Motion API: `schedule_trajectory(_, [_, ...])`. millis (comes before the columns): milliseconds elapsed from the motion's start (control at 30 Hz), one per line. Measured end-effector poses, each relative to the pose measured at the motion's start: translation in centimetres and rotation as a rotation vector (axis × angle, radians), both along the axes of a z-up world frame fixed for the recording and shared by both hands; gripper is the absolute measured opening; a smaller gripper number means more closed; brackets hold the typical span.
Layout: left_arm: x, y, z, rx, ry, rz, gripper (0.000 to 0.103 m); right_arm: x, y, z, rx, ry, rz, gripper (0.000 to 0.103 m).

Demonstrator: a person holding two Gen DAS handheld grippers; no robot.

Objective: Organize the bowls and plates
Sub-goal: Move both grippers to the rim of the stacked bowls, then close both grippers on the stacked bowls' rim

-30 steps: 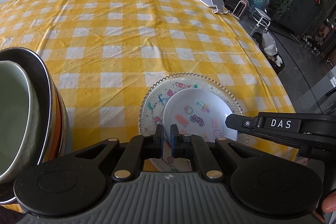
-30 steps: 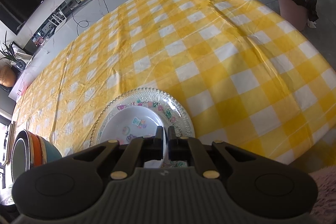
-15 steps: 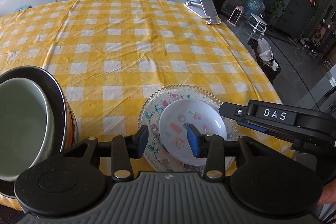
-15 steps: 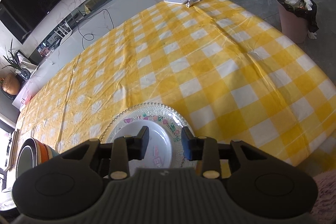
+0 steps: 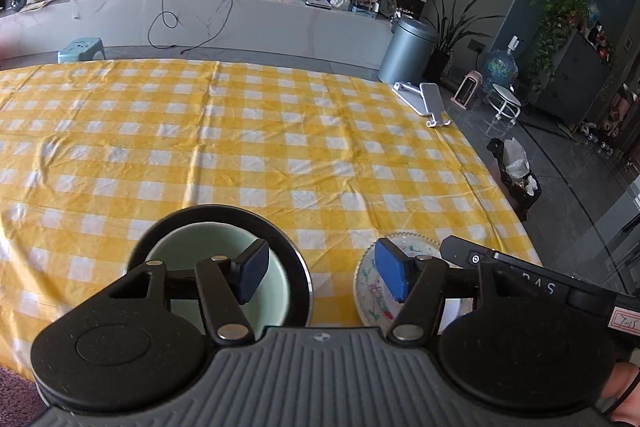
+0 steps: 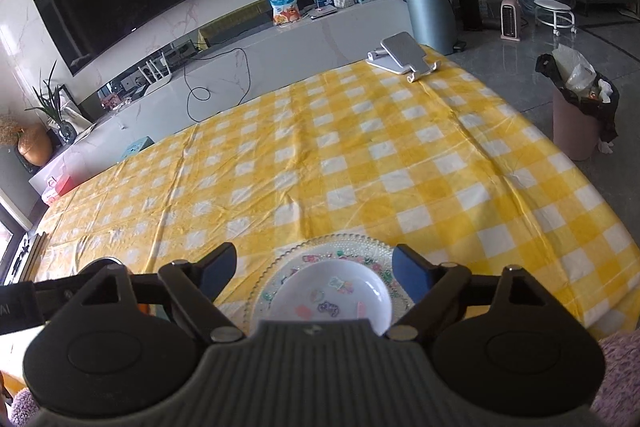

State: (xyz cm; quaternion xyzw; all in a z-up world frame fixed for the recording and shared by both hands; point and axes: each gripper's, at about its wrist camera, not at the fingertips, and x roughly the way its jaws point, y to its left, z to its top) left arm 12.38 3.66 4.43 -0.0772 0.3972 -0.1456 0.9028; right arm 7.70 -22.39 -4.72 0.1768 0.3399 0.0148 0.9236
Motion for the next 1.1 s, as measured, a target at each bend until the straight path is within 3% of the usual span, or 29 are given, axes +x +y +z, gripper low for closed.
schedule_trajectory(300, [-0.1, 7.6, -0.3, -0.070, 0.000, 0.173, 0.077, 1.4, 6.5, 0.5, 0.059, 0.087, 0.121, 0.089])
schedule_trajectory(500, [0.5, 10.7, -3.2, -0.144, 0.080, 0.207, 0.078, 2.7, 10.4, -0.7, 0.072, 0.157, 0.174, 0.089])
schedule_trajectory(600, [0.8, 12.0, -5.1, -0.230, 0.142, 0.217, 0.078, 3.2, 11.6, -1.8, 0.090, 0.197, 0.194, 0.089])
schedule_trajectory(900, [1.5, 13.5, -8.4, -0.373, 0.225, 0.242, 0.075, 4.6, 12.0, -4.1, 0.173, 0.266, 0.170, 0.076])
schedule_trajectory(1100, [1.9, 13.2, -9.2, -0.371, 0.248, 0.228, 0.067, 5.2, 12.0, -5.4, 0.201, 0.298, 0.162, 0.064])
